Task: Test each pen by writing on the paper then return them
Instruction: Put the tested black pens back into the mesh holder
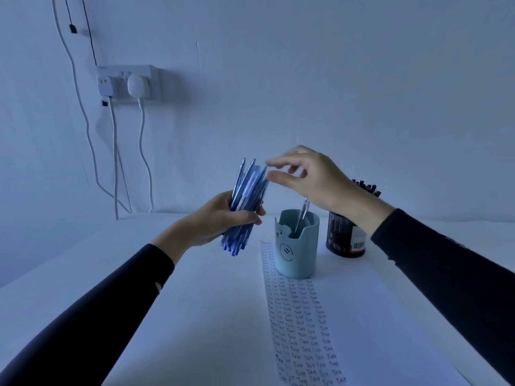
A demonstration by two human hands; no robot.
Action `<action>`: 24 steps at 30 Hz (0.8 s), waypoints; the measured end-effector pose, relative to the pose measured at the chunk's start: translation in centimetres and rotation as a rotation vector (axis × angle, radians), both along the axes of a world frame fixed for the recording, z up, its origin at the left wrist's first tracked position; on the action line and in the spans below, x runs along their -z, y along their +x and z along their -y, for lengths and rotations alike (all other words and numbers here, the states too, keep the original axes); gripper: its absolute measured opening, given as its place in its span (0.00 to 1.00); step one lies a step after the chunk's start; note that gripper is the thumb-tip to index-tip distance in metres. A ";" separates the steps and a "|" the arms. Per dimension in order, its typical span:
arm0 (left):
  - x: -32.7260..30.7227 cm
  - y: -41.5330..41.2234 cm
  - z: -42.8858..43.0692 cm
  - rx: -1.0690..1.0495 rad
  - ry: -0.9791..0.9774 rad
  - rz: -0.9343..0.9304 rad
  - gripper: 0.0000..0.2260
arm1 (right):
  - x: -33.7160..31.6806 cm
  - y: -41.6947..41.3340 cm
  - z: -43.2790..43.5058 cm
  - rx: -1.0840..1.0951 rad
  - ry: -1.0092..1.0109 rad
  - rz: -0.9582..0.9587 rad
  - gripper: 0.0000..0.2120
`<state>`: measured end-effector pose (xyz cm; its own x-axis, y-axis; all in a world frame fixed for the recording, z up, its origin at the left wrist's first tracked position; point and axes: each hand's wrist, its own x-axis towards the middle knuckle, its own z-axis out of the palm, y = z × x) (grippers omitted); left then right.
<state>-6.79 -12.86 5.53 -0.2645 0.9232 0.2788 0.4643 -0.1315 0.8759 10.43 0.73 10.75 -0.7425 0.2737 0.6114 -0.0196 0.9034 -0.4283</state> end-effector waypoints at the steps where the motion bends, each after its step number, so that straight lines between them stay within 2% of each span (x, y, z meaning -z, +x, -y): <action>1: 0.0 0.3 -0.1 0.015 0.009 0.002 0.08 | -0.3 -0.6 0.7 -0.020 0.003 0.022 0.25; 3: -0.1 0.6 -0.1 0.034 0.023 0.020 0.08 | -0.6 -1.4 1.3 -0.029 -0.015 0.022 0.28; 6: 0.0 0.9 -0.1 0.042 -0.001 0.009 0.08 | -0.7 -1.9 1.2 -0.057 -0.049 -0.038 0.14; 8: 0.4 1.0 -0.2 0.043 -0.024 0.003 0.08 | -0.8 -1.9 1.0 -0.090 -0.111 0.027 0.10; 9: 0.6 0.9 -0.3 0.046 -0.030 -0.002 0.08 | -1.1 -1.7 0.8 -0.114 -0.205 0.026 0.11; 10: 0.8 0.8 -0.2 0.045 -0.037 -0.007 0.08 | -1.6 -1.3 0.4 -0.142 -0.334 -0.043 0.12; 12: 1.1 0.2 0.1 0.032 -0.059 -0.008 0.08 | -2.8 0.0 -0.9 -0.218 -0.602 -0.327 0.09; 13: 1.2 -0.1 0.4 0.021 -0.065 0.000 0.08 | -3.1 0.8 -1.6 -0.217 -0.645 -0.469 0.07; 15: 1.2 -0.8 0.6 -0.006 -0.064 0.037 0.08 | -2.8 2.1 -2.9 -0.091 -0.504 -0.607 0.06; 17: 1.3 -1.3 0.7 -0.026 -0.062 0.078 0.07 | -0.8 2.3 -3.6 0.018 -0.307 -0.465 0.08; 20: 1.3 -1.3 0.7 -0.011 -0.066 0.084 0.06 | 2.4 1.6 -3.4 0.106 -0.152 0.010 0.11; 22: 1.3 -1.1 0.6 0.019 -0.062 0.078 0.07 | 2.6 0.8 -2.7 0.123 -0.093 0.046 0.15; 24: 1.2 -0.6 0.4 0.044 -0.058 0.061 0.07 | 1.5 -0.1 -1.7 0.081 -0.142 0.024 0.17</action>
<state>-7.43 -13.31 4.31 -0.2384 0.9483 0.2095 0.4048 -0.0991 0.9090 10.32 2.41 9.29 -0.7282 0.4155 0.5450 0.0624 0.8322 -0.5510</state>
